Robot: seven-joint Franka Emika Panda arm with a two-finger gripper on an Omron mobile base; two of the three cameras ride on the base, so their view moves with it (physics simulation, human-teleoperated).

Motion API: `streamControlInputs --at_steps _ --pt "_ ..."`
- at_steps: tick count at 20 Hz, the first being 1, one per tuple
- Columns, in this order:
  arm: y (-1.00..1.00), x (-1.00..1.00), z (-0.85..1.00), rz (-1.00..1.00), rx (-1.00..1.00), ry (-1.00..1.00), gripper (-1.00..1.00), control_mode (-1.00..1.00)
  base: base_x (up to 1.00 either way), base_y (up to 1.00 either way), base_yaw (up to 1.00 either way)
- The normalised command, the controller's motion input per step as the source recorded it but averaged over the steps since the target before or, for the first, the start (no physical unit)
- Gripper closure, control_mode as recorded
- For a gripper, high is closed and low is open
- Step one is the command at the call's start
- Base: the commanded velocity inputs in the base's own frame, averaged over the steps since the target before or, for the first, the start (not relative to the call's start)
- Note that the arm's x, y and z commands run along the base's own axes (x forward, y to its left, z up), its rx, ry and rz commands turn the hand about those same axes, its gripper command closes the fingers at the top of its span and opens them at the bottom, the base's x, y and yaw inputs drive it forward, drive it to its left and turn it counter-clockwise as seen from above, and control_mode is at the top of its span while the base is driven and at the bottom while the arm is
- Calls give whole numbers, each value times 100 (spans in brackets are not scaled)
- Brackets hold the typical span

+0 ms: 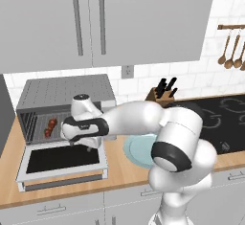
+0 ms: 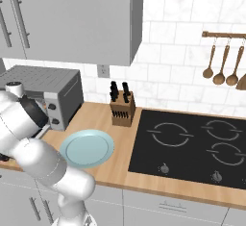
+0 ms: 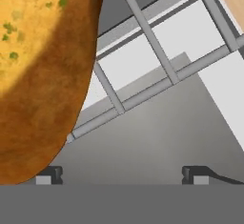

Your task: Pick up the kebab skewer and baguette bread, and place them inside the toaster oven. Close the toaster oven door and start by setting the timer.

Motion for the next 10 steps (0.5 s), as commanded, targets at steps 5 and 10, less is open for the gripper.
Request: streamControlInputs --at_steps 5,10 --pt "0 31 0 0 0 0 -100 -100 0 0 0" --pt "1 23 0 0 0 -2 -100 -100 0 0 0"
